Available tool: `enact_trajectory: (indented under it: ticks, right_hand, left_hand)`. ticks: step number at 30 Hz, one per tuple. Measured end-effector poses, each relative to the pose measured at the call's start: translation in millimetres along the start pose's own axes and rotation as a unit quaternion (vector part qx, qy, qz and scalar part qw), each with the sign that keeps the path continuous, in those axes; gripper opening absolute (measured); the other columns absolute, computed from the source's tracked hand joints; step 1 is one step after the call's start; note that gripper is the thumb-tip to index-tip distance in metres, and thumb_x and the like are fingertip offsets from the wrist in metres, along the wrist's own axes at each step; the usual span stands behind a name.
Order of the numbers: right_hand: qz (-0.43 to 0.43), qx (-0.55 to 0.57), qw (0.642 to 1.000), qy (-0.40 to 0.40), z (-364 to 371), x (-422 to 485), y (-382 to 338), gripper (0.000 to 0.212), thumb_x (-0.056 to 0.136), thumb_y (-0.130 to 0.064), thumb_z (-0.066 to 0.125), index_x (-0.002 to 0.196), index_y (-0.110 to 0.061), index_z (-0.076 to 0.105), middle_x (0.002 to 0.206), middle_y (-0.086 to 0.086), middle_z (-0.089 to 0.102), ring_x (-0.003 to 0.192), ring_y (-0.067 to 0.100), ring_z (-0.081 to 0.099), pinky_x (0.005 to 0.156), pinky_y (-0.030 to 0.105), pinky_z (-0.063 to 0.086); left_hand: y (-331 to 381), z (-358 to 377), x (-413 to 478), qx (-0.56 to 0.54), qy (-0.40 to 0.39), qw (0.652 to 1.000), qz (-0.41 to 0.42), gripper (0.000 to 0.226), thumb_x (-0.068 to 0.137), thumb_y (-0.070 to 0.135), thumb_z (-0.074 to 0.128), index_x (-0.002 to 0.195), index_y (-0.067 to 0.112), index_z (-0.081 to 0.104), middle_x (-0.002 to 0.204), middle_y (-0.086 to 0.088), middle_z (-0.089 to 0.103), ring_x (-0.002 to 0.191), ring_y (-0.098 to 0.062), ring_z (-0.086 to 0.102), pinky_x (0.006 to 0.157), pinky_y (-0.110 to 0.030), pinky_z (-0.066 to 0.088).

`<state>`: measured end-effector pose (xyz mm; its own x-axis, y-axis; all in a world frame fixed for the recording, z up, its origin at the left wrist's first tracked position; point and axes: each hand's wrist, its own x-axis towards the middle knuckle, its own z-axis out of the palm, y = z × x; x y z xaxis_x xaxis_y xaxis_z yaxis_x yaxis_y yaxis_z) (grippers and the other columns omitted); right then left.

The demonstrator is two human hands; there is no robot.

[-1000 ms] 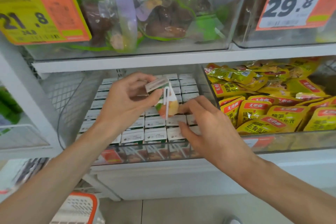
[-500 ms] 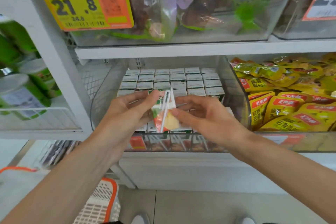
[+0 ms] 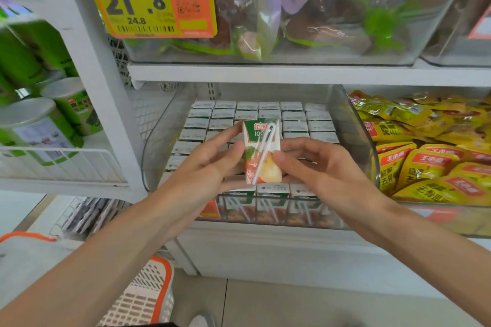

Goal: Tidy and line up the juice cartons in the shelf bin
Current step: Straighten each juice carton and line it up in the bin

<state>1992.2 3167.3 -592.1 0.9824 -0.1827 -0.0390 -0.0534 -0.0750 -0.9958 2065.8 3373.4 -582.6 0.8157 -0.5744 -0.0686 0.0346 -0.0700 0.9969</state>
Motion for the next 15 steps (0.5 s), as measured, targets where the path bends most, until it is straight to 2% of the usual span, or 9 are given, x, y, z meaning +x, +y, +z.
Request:
enact_trajectory:
  ticks: [3,6,10,15]
  right_hand:
    - [0.0,-0.007,1.0,-0.005,-0.7,0.2,1.1,0.029,0.091,-0.03,0.08,0.118,-0.019,0.076,0.106,0.003,0.08,0.101,0.016,0.077,0.09,0.029,0.063]
    - [-0.001,-0.012,1.0,-0.01,-0.5,0.9,1.7,0.029,0.092,-0.03,0.08,0.118,-0.019,0.075,0.106,0.003,0.08,0.101,0.016,0.077,0.09,0.028,0.063]
    - [0.0,-0.017,1.0,-0.011,-1.2,2.0,2.8,0.029,0.091,-0.033,0.079,0.118,-0.022,0.076,0.105,0.001,0.08,0.1,0.016,0.078,0.092,0.031,0.062]
    - [0.001,-0.008,1.0,-0.006,-0.6,2.8,4.1,0.029,0.091,-0.031,0.08,0.118,-0.021,0.076,0.105,0.002,0.08,0.1,0.016,0.078,0.09,0.029,0.063]
  left_hand:
    - [-4.1,-1.4,0.3,0.004,0.006,1.0,0.004,0.041,0.109,0.022,0.05,0.139,0.05,0.049,0.121,0.009,0.077,0.109,-0.011,0.075,0.085,-0.02,0.06]
    - [-4.6,-2.9,1.5,0.011,0.001,1.0,0.008,0.043,0.109,0.022,0.051,0.143,0.048,0.048,0.123,0.008,0.077,0.111,-0.013,0.075,0.089,-0.022,0.06]
    - [-5.1,-3.8,4.0,0.013,-0.004,1.0,0.011,0.038,0.11,0.022,0.05,0.13,0.054,0.052,0.122,0.008,0.077,0.111,-0.014,0.075,0.092,-0.023,0.059]
    - [-6.9,-3.7,7.1,0.02,-0.004,1.0,0.019,0.033,0.11,0.024,0.051,0.128,0.051,0.055,0.119,0.008,0.078,0.111,-0.012,0.075,0.091,-0.02,0.058]
